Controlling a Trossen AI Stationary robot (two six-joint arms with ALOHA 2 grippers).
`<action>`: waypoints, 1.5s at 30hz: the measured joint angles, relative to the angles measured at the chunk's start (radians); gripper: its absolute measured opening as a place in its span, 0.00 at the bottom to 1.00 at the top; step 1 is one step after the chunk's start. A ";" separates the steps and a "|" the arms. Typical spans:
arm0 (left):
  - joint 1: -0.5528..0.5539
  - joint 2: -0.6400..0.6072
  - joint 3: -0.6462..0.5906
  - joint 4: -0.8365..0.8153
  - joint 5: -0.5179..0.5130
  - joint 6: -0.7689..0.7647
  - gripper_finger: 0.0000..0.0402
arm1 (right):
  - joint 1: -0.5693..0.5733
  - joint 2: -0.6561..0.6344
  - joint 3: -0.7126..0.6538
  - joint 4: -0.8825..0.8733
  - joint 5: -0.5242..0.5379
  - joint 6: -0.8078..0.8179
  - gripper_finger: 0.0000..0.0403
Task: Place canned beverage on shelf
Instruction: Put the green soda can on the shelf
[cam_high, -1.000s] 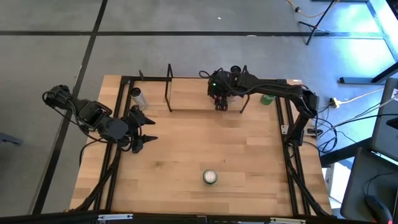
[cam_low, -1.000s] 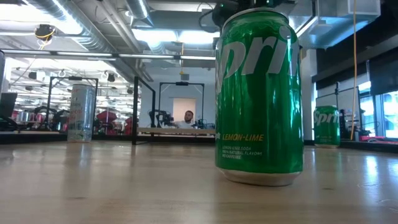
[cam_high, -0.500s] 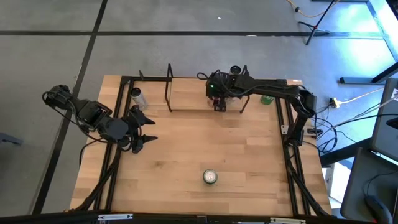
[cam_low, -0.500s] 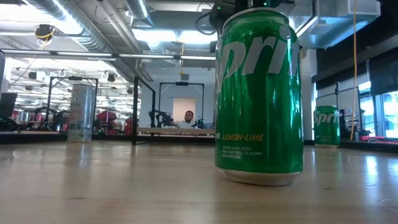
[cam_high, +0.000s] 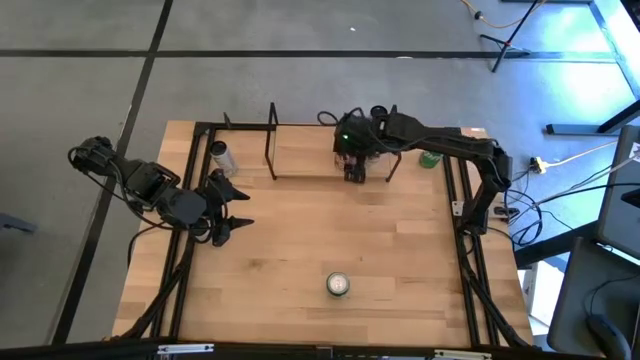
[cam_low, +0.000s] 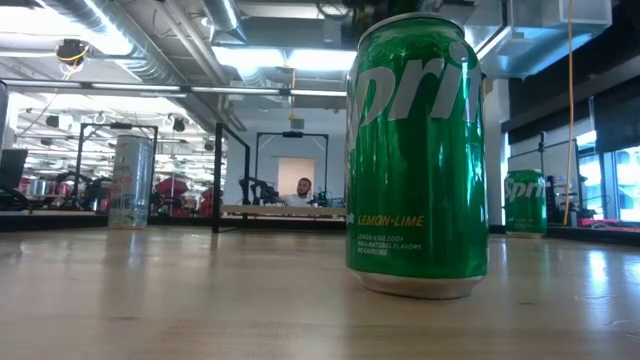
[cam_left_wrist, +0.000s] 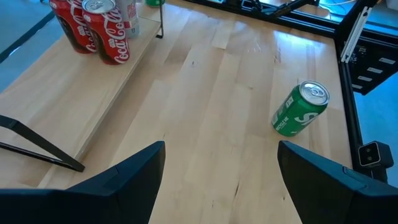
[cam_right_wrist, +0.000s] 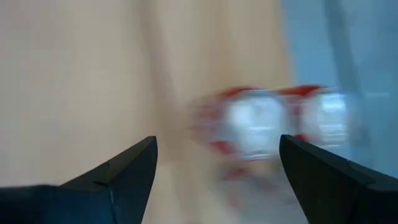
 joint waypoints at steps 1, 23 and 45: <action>0.000 0.000 0.000 0.003 0.000 -0.001 0.74 | 0.017 -0.008 0.012 -0.017 -0.062 0.048 0.80; 0.003 0.303 0.000 0.532 0.089 0.057 0.74 | 0.709 -0.173 -0.240 0.183 0.110 0.724 0.80; -0.012 0.842 0.000 1.209 0.149 0.212 0.74 | 1.244 -0.181 -0.452 0.123 0.304 1.398 0.80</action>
